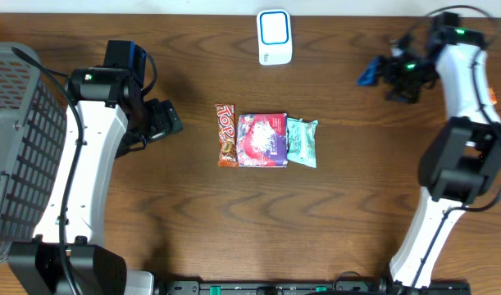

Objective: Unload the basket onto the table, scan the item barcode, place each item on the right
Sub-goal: 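Carry the orange pack to the right edge and release it, then move the right gripper back over the mint-green package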

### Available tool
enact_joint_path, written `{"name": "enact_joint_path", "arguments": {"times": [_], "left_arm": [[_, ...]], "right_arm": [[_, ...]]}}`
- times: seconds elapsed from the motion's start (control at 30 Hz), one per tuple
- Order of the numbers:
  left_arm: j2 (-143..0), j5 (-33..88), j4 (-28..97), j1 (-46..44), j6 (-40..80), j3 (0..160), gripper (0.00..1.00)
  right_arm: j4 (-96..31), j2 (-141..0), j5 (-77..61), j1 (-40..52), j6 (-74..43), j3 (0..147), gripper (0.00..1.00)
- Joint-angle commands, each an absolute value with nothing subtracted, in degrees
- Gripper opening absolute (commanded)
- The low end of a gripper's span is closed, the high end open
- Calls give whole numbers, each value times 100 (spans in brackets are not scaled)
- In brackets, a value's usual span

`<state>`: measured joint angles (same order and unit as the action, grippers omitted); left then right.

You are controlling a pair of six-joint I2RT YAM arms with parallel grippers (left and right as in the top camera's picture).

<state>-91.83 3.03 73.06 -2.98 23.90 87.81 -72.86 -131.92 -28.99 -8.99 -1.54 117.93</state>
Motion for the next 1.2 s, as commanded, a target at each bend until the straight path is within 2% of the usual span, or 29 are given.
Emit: {"name": "enact_joint_path", "arguments": {"times": [0.0, 0.17, 0.33, 0.37, 0.43, 0.53, 0.6, 0.67, 0.8, 0.87, 1.0, 1.17], "left_arm": [[-9212, 233, 7308, -285, 2314, 8770, 98], [-9212, 233, 7308, -285, 2314, 8770, 98], [-9212, 233, 7308, -285, 2314, 8770, 98], [-9212, 233, 7308, -285, 2314, 8770, 98], [-9212, 233, 7308, -285, 2314, 8770, 98], [-9212, 233, 7308, -285, 2314, 8770, 98], [-9212, 233, 7308, -285, 2314, 8770, 98], [-9212, 233, 7308, -285, 2314, 8770, 98], [-9212, 233, 7308, -285, 2314, 8770, 98], [-9212, 233, 7308, -285, 2314, 8770, 98], [-9212, 233, 7308, -285, 2314, 8770, 98], [-9212, 233, 7308, -285, 2314, 8770, 98]], "right_arm": [[-7813, -13041, -2980, -399, 447, 11813, 95], [-8252, -13041, -1586, 379, 478, 11441, 99], [-7918, -13041, -1428, 814, 403, 10881, 99], [-7804, -13041, -1435, 869, 303, 10755, 98], [-7684, -13041, -1525, 943, 106, 10558, 89], [-7607, -13041, -1776, 1022, 89, 10390, 83], [-7620, -13041, -1763, 1061, 84, 10388, 75], [-7627, -13041, -1490, 1072, -1, 10396, 74], [-7920, -13041, 416, 972, -1100, 10582, 74], [-8180, -13039, 788, 910, -1245, 10770, 74], [-8707, -13039, 622, 856, -1236, 11334, 76], [-8862, -13039, -1164, 996, -294, 11778, 72]]}}
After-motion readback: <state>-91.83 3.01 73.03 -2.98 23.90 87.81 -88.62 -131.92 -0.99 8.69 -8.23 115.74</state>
